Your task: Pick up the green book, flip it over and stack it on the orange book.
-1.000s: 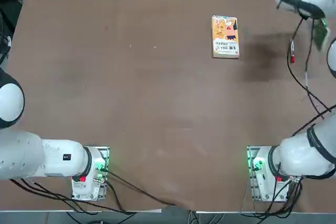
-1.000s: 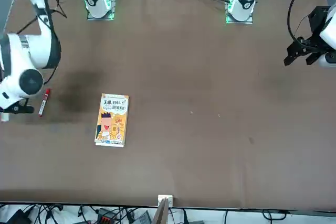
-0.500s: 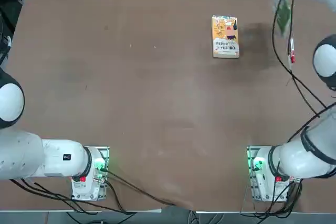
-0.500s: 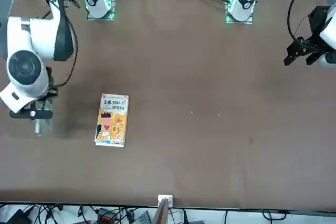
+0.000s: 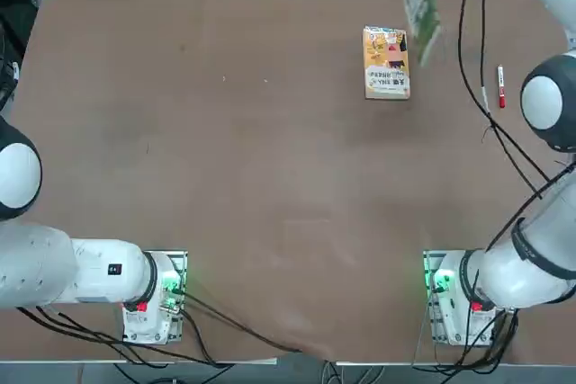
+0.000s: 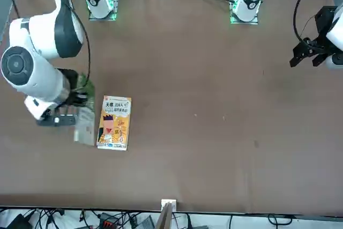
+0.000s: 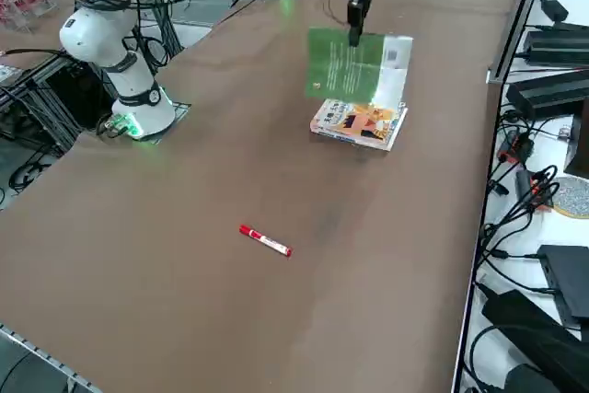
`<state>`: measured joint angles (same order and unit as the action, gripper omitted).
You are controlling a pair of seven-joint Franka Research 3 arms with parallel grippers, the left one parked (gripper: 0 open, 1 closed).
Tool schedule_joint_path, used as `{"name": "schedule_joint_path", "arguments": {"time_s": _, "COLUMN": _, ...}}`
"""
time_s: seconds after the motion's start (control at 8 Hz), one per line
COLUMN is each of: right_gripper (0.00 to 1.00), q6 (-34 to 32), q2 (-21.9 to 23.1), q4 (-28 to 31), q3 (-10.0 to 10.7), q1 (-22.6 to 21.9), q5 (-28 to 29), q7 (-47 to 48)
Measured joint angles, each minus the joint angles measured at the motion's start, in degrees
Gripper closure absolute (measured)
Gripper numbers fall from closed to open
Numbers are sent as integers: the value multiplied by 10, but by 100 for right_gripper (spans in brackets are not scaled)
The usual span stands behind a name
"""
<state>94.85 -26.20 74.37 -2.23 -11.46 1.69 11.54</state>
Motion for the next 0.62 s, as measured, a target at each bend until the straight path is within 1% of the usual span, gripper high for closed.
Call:
{"name": "schedule_joint_path", "arguments": {"time_s": 0.25, "right_gripper": 89, "q6": 13, "q2": -19, "q4": -1, "q3": 6, "q1": 5, "q5": 134, "q7": 1}}
{"name": "schedule_joint_path", "arguments": {"time_s": 0.62, "right_gripper": 89, "q6": 16, "q2": -61, "q4": -1, "q3": 8, "q1": 27, "q5": 273, "q7": -46}}
